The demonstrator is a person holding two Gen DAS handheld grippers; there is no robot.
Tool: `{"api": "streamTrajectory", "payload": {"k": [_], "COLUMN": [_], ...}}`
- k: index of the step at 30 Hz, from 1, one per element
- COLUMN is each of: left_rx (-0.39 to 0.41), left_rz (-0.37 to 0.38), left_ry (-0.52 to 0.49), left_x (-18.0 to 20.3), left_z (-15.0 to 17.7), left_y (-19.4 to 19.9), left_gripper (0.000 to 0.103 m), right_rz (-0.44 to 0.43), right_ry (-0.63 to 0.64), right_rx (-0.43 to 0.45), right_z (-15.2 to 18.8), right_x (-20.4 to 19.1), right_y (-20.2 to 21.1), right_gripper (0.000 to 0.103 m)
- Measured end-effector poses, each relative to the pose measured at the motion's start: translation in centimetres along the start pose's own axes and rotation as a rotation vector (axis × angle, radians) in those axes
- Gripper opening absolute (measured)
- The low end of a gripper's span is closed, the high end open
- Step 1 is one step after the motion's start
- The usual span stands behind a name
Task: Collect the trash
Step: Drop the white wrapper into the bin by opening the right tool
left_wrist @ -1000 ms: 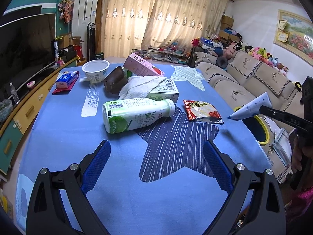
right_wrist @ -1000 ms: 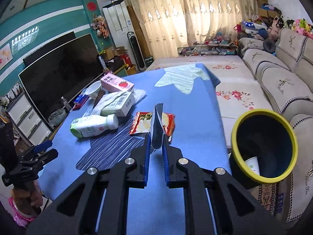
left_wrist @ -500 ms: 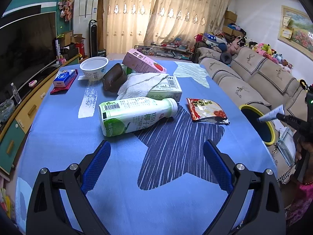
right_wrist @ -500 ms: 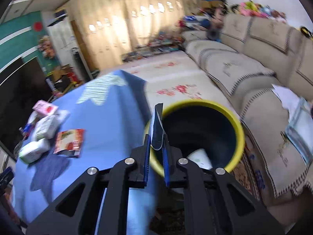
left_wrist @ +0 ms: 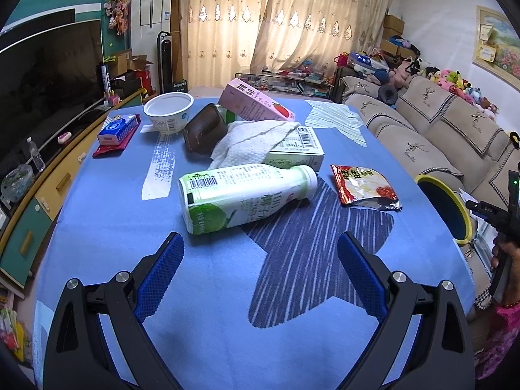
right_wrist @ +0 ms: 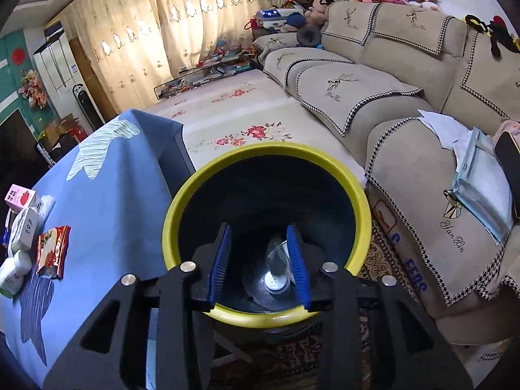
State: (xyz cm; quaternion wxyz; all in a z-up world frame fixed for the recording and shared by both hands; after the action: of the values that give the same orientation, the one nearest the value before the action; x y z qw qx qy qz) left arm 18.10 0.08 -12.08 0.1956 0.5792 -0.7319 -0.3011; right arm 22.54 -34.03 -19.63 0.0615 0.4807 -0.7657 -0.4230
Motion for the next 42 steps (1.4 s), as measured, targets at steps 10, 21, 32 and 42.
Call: {"api": "streamTrajectory", "payload": {"k": [10,21,32,42], "left_rx": [-0.015,-0.044,-0.035,-0.033], "left_rz": [0.025,0.097,0.165,0.332], "left_ry": [0.02,0.026,-0.001,-0.142], "left_x": [-2.6,-3.4,-2.0,4.1], "left_z": [0.0,-0.1,-0.5,-0.5], "left_y": [-2.6,-6.0,-6.1,-3.5], "left_gripper": [0.094,0.094,0.094,0.094], "right_rz": [-0.019,-0.027,-0.033,-0.058], "right_ry": [0.021,0.044,0.039,0.035], "right_rx": [-0.043,-0.06,-0.072,-0.081], "right_z": [1.2,1.2,1.3,1.2], "right_x": [-1.1,-2.2,-1.9,-2.1], "right_y": [-0.7,-1.1,-1.4,-1.5], "right_gripper": [0.039,0.04,0.042,0.045]}}
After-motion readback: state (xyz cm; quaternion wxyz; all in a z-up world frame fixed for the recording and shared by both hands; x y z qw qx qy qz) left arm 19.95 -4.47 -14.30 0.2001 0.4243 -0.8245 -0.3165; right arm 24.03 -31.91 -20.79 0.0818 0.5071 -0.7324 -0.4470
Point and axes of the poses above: each gripper's, at about its wrist camera, not at the fingertips, and y roughly against the way its jaws point, x to its right, z to its underside, the point moved 4 cm from there along -y, roughly the way its jaws point, and after that the axes turned 12 degrees about -y, right-handed, at the moved point
